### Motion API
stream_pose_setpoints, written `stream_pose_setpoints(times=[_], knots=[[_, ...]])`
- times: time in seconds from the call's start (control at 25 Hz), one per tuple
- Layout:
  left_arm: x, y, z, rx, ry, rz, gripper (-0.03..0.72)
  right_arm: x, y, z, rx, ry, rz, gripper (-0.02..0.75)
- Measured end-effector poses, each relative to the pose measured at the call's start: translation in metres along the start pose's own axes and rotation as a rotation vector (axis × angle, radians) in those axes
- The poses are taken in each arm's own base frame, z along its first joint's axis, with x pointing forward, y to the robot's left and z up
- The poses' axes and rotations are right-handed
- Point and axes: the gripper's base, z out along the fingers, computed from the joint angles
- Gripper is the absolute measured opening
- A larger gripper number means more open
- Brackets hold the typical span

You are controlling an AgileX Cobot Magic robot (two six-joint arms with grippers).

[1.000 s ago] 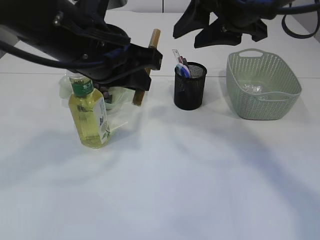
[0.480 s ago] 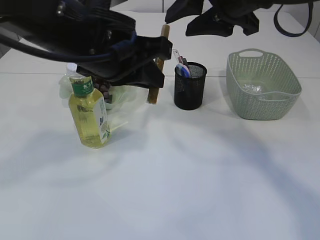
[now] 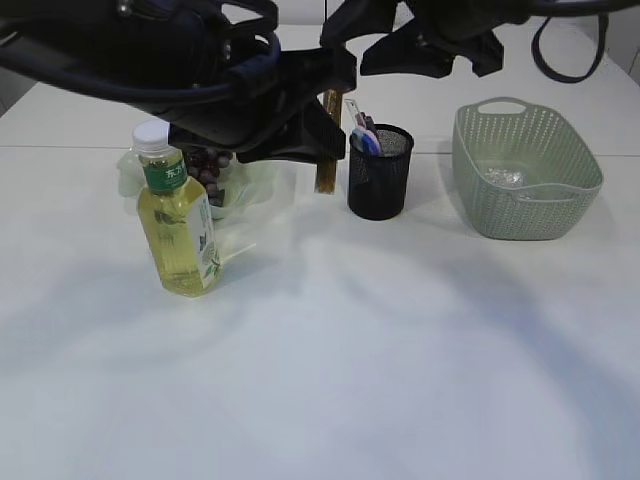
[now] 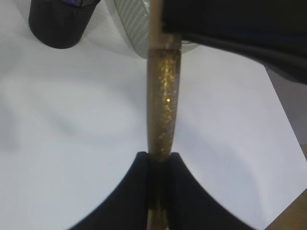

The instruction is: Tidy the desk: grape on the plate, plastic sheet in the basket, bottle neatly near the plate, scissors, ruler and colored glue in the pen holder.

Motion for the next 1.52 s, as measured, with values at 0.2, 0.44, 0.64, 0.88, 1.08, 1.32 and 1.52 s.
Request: stream_pose_setpoints(times=[0.2,0.44,0.64,0.88,1.08,1.32,1.52], knots=[[0.0,-0.0001,0.0,0.001,0.0,0.002,0.042,0.0018,-0.0021,0.0112,-0.051,0.02,0.026,0.388],[-0.0004,-0.0002,0.0,0.002,-0.004,0.002,0.042,0.0037,-0.0027,0.0125,-0.052,0.04,0.01,0.343],[-0.0007,-0.0002,0.0,0.003,-0.008,0.004,0.042,0.0055,-0.0043,0.0125,-0.036,0.06,-0.02,0.214],[-0.0008,-0.0002,0.0,0.003,-0.008,0.004,0.042,0.0062,-0.0056,0.0125,-0.023,0.067,-0.037,0.187],[-0.0004,-0.0007,0.0001,0.004,-0.008,0.005,0.042,0.0064,-0.0066,0.0125,-0.012,0.069,-0.051,0.185],[-0.0004,-0.0007,0.0001,0.004,-0.008,0.007,0.042,0.0065,-0.007,0.0125,-0.008,0.07,-0.057,0.152],[-0.0004,-0.0007,0.0001,0.004,-0.008,0.007,0.042,0.0065,-0.007,0.0125,-0.008,0.07,-0.059,0.134]])
